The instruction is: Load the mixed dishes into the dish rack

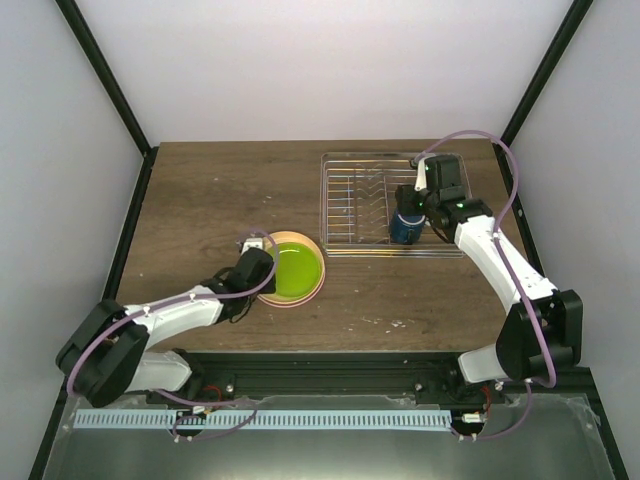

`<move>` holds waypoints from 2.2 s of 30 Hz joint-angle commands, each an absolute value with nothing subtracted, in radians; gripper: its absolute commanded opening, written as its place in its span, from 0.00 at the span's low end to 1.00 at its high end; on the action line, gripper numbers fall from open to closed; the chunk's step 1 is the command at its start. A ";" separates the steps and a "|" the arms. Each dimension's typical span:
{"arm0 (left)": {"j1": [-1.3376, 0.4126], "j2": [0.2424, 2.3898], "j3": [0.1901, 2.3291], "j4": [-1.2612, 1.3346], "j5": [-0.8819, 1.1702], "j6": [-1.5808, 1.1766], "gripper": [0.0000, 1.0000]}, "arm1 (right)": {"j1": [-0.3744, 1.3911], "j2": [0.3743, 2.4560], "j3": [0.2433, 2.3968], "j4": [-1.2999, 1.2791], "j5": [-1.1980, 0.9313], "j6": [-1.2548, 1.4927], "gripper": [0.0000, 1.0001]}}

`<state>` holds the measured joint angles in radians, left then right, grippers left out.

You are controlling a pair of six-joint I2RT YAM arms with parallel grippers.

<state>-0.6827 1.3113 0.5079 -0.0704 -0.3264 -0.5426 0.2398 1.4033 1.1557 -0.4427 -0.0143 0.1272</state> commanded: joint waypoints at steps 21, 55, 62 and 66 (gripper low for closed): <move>-0.551 0.932 0.335 -0.129 -0.113 -0.616 0.00 | 0.255 1.443 1.149 -0.376 -0.296 0.126 0.57; -0.547 0.664 0.508 -0.279 0.046 -0.513 0.00 | 0.548 1.792 1.312 -0.297 -0.942 0.016 0.61; -0.547 0.662 0.519 -0.274 0.048 -0.498 0.00 | 0.587 1.840 1.353 -0.329 -0.962 -0.011 0.61; -0.547 0.667 0.533 -0.276 0.040 -0.483 0.00 | 0.604 1.859 1.373 -0.371 -0.979 -0.053 0.58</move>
